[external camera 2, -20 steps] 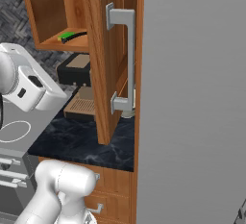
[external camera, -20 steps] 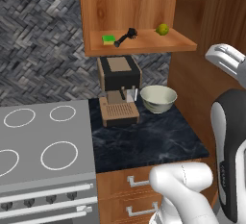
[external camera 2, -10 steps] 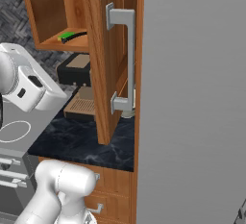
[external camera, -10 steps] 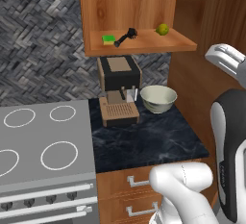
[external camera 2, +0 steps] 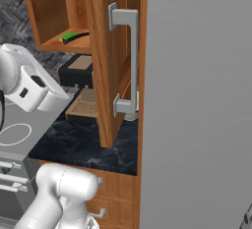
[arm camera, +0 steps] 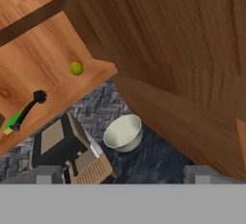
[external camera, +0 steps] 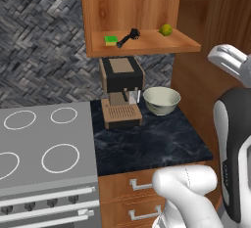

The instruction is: Pick the dish brush and sponge from the cabinet and place them on the counter.

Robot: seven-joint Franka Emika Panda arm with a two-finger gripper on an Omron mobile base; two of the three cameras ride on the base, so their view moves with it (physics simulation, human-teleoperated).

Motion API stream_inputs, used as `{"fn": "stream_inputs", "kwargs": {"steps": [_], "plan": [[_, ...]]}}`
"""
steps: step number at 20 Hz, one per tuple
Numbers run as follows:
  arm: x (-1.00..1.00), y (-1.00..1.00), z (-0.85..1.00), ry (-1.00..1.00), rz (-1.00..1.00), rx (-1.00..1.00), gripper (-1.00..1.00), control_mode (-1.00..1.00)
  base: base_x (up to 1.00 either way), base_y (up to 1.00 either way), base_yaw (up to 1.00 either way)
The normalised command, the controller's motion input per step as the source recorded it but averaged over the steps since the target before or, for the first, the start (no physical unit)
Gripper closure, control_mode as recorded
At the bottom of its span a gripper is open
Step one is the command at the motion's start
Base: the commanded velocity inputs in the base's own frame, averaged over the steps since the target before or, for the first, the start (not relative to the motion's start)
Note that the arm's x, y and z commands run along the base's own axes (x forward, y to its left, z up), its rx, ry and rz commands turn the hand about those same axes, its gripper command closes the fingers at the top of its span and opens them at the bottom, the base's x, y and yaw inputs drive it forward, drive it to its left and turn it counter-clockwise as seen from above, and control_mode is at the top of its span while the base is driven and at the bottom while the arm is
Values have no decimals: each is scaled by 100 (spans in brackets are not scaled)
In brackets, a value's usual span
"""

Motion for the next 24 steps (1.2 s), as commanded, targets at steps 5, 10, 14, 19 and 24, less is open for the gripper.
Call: {"fn": "stream_inputs", "kwargs": {"steps": [5,10,14,19,24], "plan": [[14,0,0,9,0,0,-100,-100,0,0,0],[14,0,0,8,0,0,-100,-100,0,0,0],[10,0,0,5,0,0,-100,-100,0,0,0],[8,1,0,4,0,0,-100,-100,0,0,0],[-2,0,0,-2,0,0,-100,-100,0,0,0]]}}
